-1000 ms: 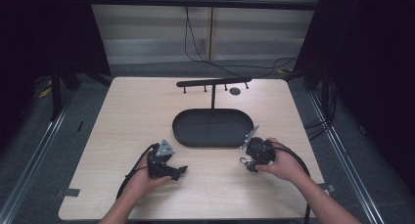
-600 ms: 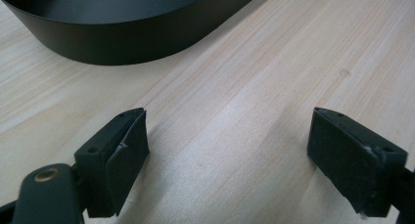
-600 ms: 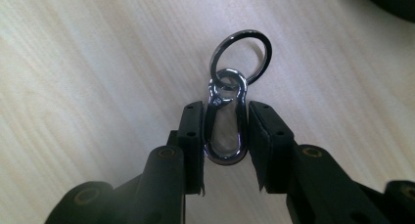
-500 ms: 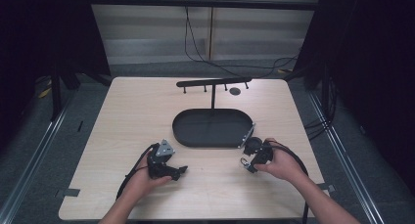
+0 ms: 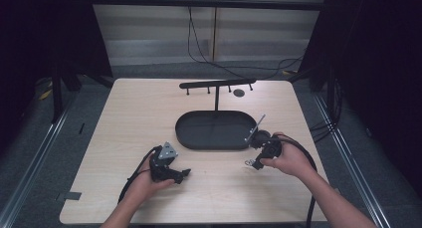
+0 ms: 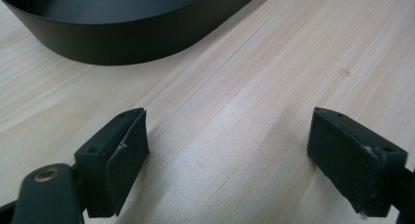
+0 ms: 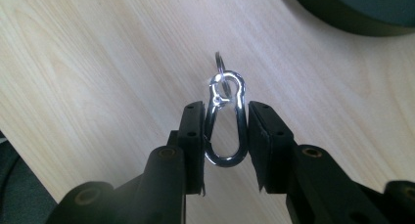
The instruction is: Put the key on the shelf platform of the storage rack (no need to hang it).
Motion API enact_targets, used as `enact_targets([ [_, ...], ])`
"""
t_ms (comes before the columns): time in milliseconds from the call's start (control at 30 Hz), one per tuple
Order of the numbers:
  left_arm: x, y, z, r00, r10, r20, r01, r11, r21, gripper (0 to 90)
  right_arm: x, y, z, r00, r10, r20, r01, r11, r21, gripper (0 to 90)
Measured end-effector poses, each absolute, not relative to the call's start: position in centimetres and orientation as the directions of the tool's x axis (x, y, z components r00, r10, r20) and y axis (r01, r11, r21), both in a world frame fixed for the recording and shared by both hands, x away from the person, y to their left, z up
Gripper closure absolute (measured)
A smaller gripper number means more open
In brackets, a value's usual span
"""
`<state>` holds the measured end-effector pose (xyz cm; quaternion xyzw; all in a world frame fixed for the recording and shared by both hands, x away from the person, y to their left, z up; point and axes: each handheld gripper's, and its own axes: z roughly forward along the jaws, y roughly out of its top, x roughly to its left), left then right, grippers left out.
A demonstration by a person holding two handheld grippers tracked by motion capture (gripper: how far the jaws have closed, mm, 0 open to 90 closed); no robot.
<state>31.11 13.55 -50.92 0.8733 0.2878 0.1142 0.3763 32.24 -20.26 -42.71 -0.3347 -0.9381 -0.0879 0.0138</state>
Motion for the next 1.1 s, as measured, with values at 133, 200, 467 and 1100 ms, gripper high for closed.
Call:
enact_targets([
  [133, 31.1, 13.6, -50.9, 0.809, 0.588, -0.015, 0.416, -0.553, 0.722, 15.1, 32.5, -19.8, -41.9, -0.775, 0.627, 0.08, 0.631, 0.759, 0.162, 69.0],
  [200, 31.1, 13.5, -50.9, 0.808, 0.589, -0.022, 0.42, -0.548, 0.723, 15.1, 32.7, -19.7, -41.6, -0.776, 0.625, 0.085, 0.629, 0.758, 0.171, 69.0],
  [467, 31.1, 13.6, -50.9, 0.808, 0.589, -0.015, 0.416, -0.552, 0.723, 15.1, 33.6, -19.1, -40.5, -0.769, 0.633, 0.086, 0.636, 0.748, 0.19, 69.0],
  [1100, 31.1, 13.5, -51.0, 0.803, 0.596, -0.029, 0.425, -0.536, 0.73, 15.1, 35.7, -17.8, -38.9, -0.75, 0.656, 0.086, 0.656, 0.722, 0.218, 69.0],
])
